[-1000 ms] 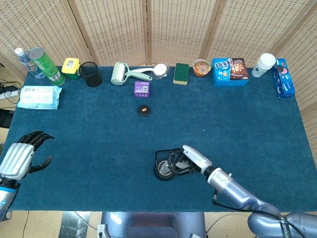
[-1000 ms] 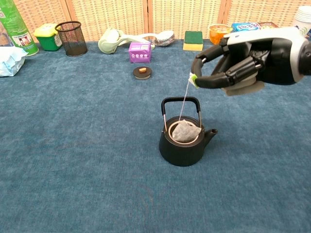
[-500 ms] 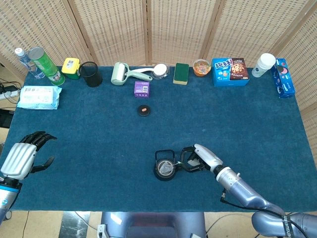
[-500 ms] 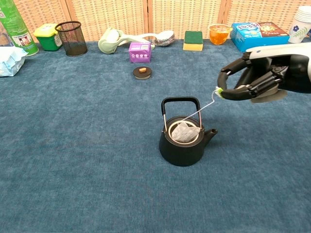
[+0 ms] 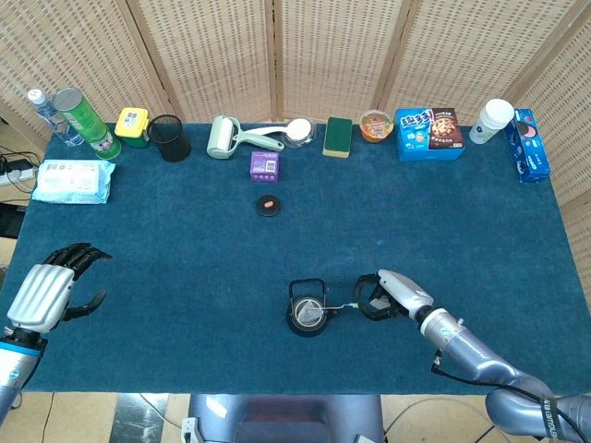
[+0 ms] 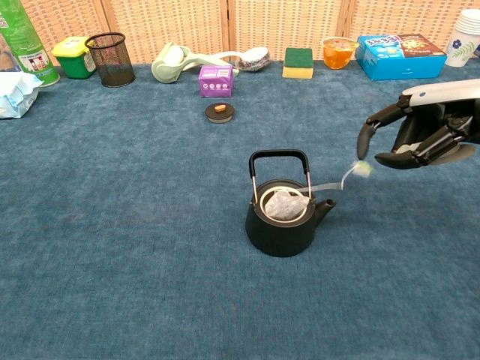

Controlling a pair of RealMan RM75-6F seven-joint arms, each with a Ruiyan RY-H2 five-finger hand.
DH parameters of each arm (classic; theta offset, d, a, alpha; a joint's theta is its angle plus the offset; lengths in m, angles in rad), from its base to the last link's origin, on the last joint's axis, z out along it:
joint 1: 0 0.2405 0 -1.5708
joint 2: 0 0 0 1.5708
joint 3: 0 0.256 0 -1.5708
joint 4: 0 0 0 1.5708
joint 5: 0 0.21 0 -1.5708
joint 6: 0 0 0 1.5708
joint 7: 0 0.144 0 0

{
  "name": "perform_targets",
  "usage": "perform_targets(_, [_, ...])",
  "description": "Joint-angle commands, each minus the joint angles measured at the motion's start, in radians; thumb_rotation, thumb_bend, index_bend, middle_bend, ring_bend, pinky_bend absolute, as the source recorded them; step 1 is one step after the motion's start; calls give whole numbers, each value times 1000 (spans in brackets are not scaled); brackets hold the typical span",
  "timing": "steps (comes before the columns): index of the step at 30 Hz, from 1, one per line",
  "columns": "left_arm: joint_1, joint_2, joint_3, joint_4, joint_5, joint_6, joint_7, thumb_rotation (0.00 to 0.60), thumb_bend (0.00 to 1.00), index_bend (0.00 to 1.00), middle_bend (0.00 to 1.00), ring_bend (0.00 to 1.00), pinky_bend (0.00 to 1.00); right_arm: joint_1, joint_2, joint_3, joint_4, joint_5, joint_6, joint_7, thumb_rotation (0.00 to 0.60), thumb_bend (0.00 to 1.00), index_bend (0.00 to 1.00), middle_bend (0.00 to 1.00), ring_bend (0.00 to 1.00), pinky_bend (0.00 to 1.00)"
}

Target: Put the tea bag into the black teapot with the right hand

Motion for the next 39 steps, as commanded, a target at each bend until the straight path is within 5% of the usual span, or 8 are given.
perform_targets(1, [-1, 3, -2, -6, -1, 0, 7, 600, 370, 271, 279, 163, 199, -4, 10, -5, 18, -41, -8, 19, 600, 553, 281, 1000, 1000, 1000])
perform_targets(6, [-2, 4, -3, -12, -6, -1, 15, 600, 370, 271, 279, 163, 200, -4, 23, -9, 30, -83, -20, 49, 600, 558, 142, 1000, 1000, 1000])
perform_targets(12, [-3, 12, -8, -22, -6, 2, 27, 600, 370, 271, 279, 163, 200, 3, 59, 0, 7, -165, -28, 134, 600, 585, 119, 1000, 1000, 1000])
perform_targets(19, [-3, 32, -15, -41, -16, 6, 40, 600, 370, 271, 279, 163, 200, 87, 135, -20, -32, -334, -146, 276, 600, 909, 119, 1000, 1000, 1000])
perform_targets(22, [0, 48, -19, -54, -24, 11, 51, 600, 371, 271, 279, 163, 200, 139, 166, -39, -49, -411, -185, 340, 600, 961, 119, 1000, 1000, 1000])
perform_targets(31, [9, 67, -18, -75, -36, 15, 67, 600, 370, 271, 279, 163, 199, 243, 178, -94, -61, -498, -217, 405, 600, 1000, 109, 1000, 1000, 1000])
perform_targets(39, [18, 74, -16, -75, -38, 21, 62, 600, 370, 272, 279, 162, 199, 316, 144, -111, -64, -479, -255, 341, 600, 1000, 89, 1000, 1000, 1000])
